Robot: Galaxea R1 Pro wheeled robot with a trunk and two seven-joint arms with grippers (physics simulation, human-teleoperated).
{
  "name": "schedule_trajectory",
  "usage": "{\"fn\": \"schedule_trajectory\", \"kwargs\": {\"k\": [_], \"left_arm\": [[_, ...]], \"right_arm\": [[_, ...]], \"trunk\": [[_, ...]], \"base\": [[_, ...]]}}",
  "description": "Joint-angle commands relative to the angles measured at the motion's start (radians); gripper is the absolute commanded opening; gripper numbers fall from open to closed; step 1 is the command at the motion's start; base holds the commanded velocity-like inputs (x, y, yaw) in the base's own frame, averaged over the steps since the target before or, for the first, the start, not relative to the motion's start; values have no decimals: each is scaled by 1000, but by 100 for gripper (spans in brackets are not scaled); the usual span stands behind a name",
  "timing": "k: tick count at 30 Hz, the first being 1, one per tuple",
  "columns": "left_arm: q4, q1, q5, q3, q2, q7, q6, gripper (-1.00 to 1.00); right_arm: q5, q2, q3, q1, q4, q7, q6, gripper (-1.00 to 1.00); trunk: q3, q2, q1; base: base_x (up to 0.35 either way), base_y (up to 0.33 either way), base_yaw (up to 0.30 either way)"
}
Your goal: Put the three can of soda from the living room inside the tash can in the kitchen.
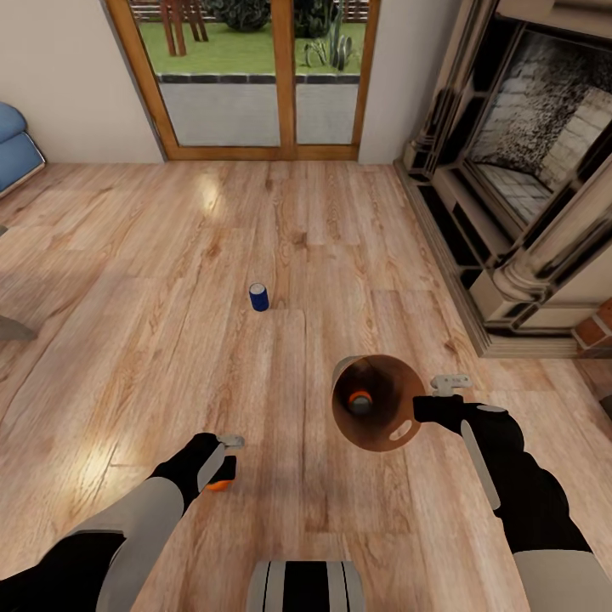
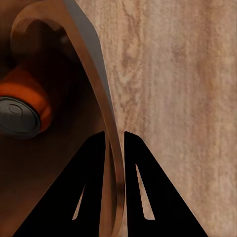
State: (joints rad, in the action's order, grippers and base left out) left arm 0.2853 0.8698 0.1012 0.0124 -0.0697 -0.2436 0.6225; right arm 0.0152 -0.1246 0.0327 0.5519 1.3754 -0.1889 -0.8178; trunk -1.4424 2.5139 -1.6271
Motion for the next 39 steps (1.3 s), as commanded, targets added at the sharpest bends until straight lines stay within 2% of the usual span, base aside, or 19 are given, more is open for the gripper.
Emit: {"fn": "schedule_trajectory", "kwargs": {"k": [1,25,27,31,39], "left_arm": [[0,0,-1,0,0,1,0,-100],[0,0,-4,0,-1,5,2,-100],[0,0,-5,0,-1,7,2,-100],[1,1,-5,0,-1,13,3,-100],[1,1,-5,0,-1,15,5,-100]], "right_arm": [[19,0,0,0,1,-4,-1,-100],[19,0,-1,0,1,-4,-2,-100],[19,0,-7,0,1,-4,-3,-100],[18,1,-42,-1,1,-3,-8,-100],[24,0,-52,-2,1,-4,-15,-100]], "trunk": [[0,0,0],[89,-5,10],[97,-6,11],[112,-7,13],[143,-9,17]], "base": [[0,0,0],[0,0,0],[0,0,0],[0,0,0],[0,0,0]]}}
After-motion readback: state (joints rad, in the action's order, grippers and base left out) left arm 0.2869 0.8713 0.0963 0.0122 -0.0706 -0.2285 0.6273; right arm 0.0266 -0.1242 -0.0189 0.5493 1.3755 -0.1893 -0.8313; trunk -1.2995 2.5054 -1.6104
